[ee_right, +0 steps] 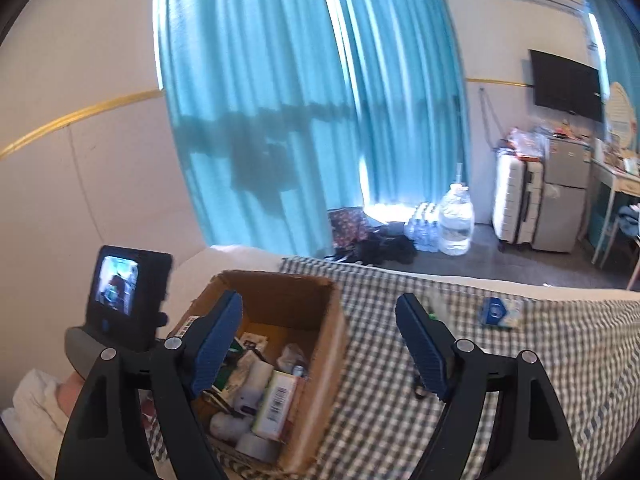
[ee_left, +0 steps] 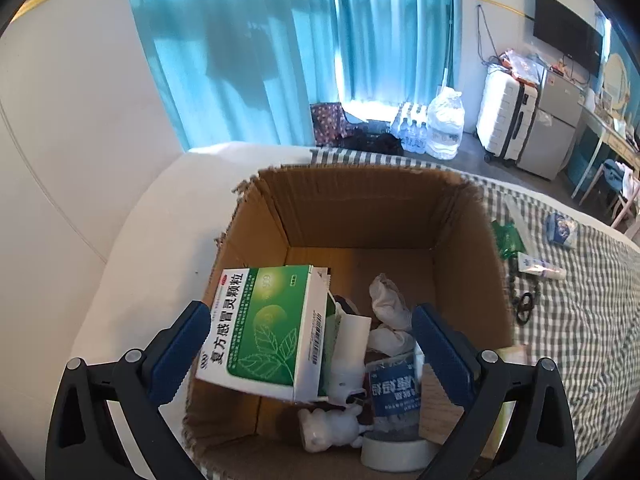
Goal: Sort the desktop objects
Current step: 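Carry the green box and brown box over the cardboard box and open both tools, then move both open tools back over the bed toward the remaining items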
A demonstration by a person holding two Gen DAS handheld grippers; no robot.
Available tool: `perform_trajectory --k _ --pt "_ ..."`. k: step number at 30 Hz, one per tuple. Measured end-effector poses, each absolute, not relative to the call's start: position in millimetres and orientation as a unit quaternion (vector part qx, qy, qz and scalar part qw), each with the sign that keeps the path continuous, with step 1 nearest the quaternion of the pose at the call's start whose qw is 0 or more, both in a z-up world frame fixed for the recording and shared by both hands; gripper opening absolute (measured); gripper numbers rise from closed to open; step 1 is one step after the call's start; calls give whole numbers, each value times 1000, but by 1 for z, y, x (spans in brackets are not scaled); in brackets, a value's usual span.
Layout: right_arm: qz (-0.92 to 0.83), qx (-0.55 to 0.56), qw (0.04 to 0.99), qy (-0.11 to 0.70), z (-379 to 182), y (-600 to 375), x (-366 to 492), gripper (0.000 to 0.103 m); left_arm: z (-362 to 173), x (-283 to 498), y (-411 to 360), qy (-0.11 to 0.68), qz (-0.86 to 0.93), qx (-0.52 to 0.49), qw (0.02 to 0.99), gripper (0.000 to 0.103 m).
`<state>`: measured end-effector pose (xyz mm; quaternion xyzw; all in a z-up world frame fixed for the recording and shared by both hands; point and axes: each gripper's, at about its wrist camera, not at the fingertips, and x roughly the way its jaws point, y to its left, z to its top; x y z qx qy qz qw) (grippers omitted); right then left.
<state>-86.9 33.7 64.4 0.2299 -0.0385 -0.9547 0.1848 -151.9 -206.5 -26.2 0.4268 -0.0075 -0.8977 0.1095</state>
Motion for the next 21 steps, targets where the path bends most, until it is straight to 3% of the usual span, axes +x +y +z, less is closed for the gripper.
perform_trajectory --k 11,21 --pt "-974 196 92 -74 83 139 -41 80 29 -104 -124 8 -928 371 41 103" --pt "-969 218 38 -113 48 220 -33 80 -9 -101 -10 -13 -922 384 -39 103"
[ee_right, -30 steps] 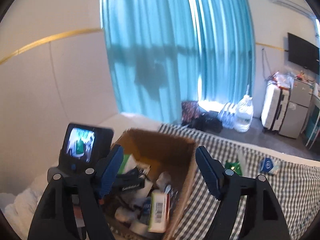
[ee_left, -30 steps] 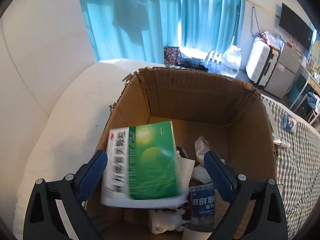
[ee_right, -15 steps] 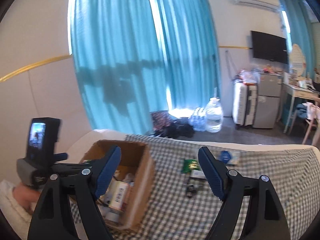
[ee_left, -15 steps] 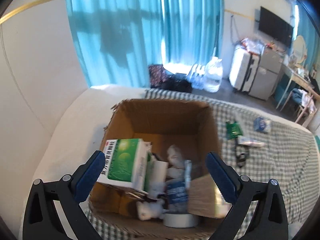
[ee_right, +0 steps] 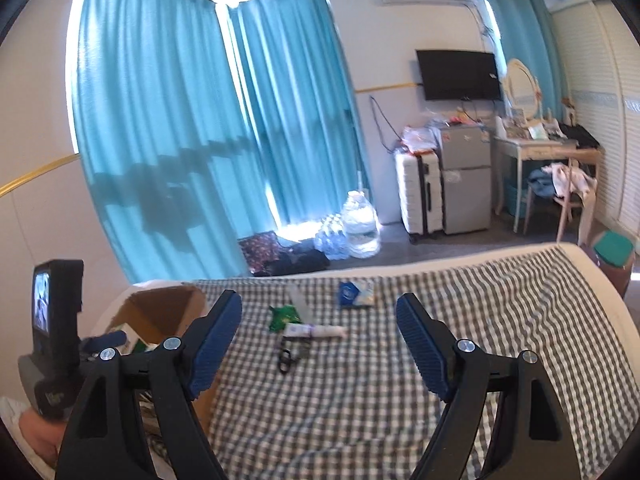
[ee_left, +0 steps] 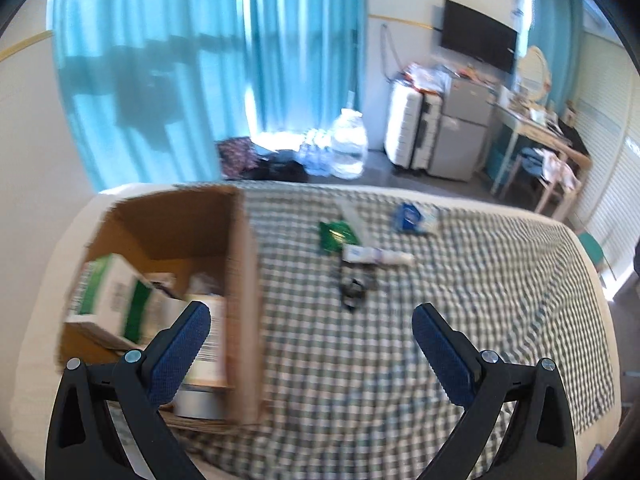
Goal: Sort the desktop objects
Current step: 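Move both open tools back over the bed toward the remaining items, then grasp the black hair tie with the left tool while the right tool grasps the white tube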
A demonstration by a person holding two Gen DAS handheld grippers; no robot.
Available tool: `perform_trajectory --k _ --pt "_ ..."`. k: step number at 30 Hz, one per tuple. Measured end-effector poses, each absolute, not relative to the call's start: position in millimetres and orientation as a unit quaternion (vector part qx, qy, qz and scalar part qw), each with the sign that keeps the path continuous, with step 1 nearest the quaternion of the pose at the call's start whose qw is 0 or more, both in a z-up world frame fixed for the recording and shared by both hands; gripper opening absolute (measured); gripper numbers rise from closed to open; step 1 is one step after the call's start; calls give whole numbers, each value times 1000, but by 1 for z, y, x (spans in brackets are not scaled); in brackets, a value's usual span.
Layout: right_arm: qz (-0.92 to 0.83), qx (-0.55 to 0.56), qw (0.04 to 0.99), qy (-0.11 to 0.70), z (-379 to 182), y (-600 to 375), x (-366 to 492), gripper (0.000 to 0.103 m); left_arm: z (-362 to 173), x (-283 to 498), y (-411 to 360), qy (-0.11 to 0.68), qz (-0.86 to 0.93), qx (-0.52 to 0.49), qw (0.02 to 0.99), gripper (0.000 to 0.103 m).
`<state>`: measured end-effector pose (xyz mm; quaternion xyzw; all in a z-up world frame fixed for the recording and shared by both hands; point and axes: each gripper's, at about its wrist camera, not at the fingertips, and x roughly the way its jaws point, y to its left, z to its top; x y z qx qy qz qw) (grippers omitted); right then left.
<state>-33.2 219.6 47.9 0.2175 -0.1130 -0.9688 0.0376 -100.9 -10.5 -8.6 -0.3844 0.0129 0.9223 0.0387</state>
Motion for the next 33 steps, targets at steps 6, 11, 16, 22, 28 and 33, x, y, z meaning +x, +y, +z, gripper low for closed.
perform_trajectory --k 6,11,16,22,28,33 --pt "-960 242 32 -140 10 247 -49 80 -53 -127 25 22 915 -397 66 103" --pt "-947 285 28 -145 -32 262 -75 80 -98 -160 32 22 909 -412 62 103" --pt "-935 322 32 -145 -68 270 -108 80 -140 -193 26 19 898 -436 53 96" --pt "-928 347 56 -120 -97 257 -151 80 -179 -231 19 10 885 -463 56 72" --pt "-923 367 102 -57 -119 225 -200 80 -197 -240 13 10 881 -464 90 24" --pt "-906 400 139 -3 -133 192 -245 80 -194 -236 -2 -25 884 -456 105 8"
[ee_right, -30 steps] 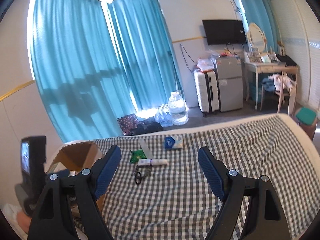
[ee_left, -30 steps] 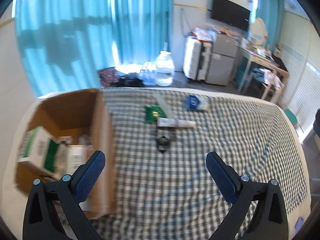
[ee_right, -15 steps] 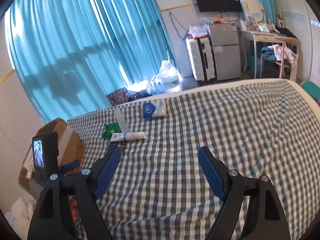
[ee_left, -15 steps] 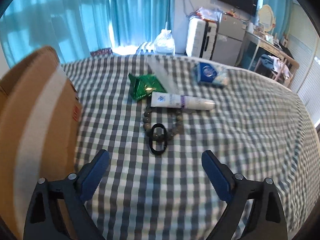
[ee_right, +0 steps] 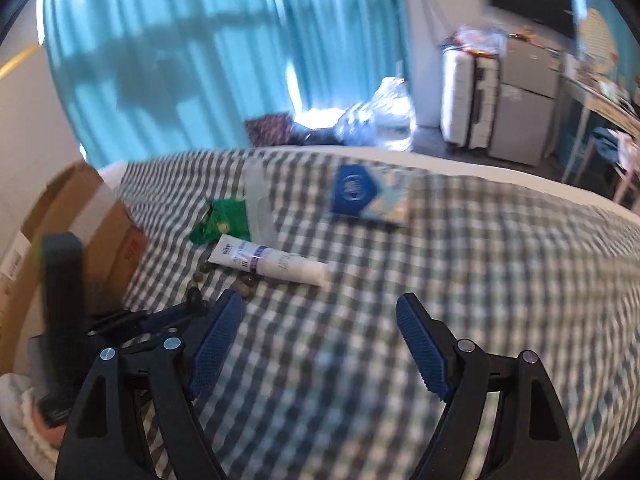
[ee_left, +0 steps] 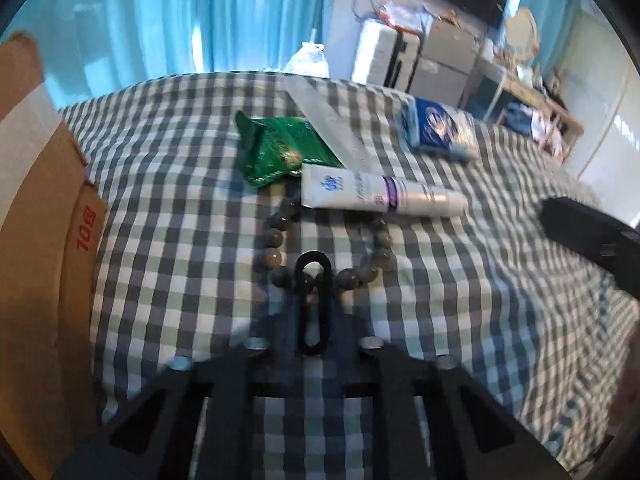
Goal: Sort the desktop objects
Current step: 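Grasp the black hair tie with the left tool while the right tool grasps the white tube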
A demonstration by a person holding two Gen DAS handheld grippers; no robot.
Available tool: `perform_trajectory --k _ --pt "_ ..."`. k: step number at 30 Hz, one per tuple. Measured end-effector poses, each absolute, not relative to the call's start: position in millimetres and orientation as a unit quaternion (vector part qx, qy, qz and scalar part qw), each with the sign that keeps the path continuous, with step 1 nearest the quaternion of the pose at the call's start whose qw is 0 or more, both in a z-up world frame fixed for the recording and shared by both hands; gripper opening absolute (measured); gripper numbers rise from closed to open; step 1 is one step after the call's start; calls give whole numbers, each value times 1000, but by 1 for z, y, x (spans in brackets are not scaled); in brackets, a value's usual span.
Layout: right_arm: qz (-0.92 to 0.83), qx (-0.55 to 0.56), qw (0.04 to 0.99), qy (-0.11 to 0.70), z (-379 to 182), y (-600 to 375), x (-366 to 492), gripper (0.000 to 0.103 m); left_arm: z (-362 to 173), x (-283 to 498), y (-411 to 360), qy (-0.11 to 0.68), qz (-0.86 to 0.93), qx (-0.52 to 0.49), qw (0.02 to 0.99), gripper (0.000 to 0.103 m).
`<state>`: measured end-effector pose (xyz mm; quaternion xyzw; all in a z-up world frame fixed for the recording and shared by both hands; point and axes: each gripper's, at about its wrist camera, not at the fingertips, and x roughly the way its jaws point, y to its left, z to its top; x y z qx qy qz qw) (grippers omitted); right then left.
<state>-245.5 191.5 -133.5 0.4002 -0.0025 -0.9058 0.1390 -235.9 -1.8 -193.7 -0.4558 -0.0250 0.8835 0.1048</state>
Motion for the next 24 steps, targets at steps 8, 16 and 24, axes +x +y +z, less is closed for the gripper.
perform_trajectory --k 8,16,24 --pt "-866 439 203 123 -170 144 -305 79 -178 -234 -23 -54 896 -432 86 8" --pt "-853 479 189 81 -176 150 -276 22 -179 -239 -29 -67 892 -439 81 8" --pt "-856 494 152 -28 -162 185 -200 22 -152 -210 -10 -47 892 -437 106 8"
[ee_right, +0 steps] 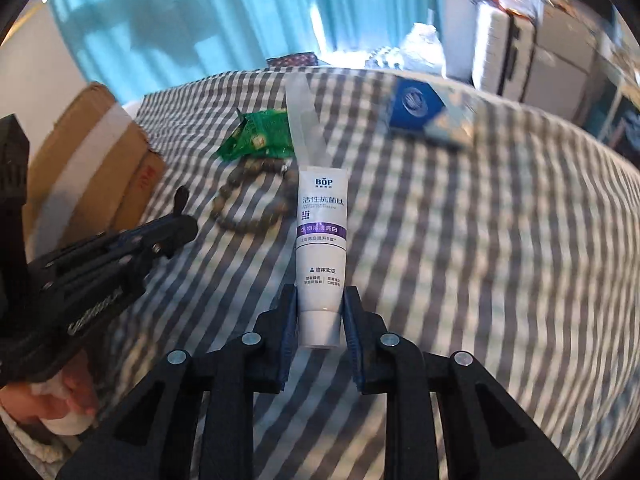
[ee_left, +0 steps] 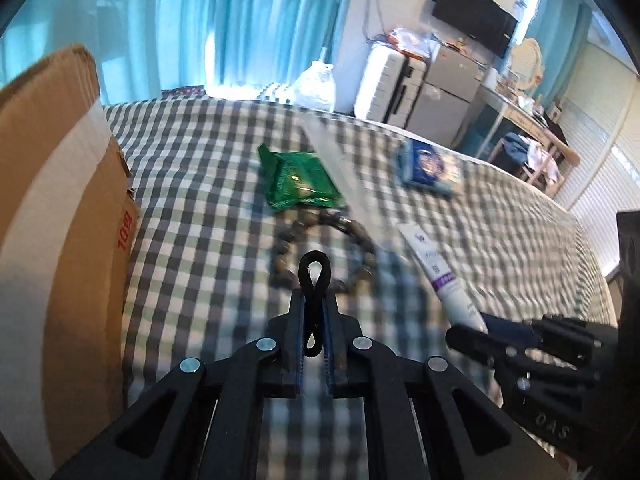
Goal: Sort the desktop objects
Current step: 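Grasp the black hair tie with the left tool while the right tool grasps the white tube, then carry the hair tie and white tube over the cardboard box and open both tools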
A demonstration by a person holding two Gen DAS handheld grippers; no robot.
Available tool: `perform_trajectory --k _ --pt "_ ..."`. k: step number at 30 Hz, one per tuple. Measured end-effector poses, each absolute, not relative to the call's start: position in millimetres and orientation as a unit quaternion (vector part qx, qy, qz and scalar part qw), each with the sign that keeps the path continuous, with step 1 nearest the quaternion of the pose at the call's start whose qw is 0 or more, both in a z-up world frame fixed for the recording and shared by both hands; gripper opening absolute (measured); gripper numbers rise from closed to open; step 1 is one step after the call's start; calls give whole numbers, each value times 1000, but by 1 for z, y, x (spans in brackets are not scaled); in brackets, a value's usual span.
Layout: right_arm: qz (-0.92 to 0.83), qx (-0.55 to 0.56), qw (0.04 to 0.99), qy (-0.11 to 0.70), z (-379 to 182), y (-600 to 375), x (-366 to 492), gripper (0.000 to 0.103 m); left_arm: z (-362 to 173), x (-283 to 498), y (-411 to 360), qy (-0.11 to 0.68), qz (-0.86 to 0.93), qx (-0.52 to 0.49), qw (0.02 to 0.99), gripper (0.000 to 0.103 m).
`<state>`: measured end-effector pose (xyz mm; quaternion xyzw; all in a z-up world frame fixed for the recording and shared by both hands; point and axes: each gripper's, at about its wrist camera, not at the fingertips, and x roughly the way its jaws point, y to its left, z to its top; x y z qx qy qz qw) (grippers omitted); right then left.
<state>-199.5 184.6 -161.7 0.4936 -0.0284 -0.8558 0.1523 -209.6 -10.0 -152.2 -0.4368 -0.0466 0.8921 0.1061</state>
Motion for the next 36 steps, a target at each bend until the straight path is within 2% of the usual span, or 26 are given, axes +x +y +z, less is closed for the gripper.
perform_trajectory --k 4,11,18,24,29,36 --pt "-864 477 148 -64 -125 194 -163 22 -129 -186 -2 -41 889 -439 122 8" --pt "-899 409 138 -74 -41 190 -114 22 -58 -143 -4 -35 899 -412 145 8" --pt "-925 338 167 -51 32 147 -68 22 32 -112 -46 -50 927 -344 141 8" --pt "-927 310 208 -39 67 99 -55 22 84 -107 -110 -57 941 -316 106 8" --pt "-915 312 254 -33 75 44 -65 22 90 -116 -159 -57 946 -314 63 8" --pt "-881 363 300 -31 39 -24 -112 22 50 -152 -219 -67 931 -360 16 8"
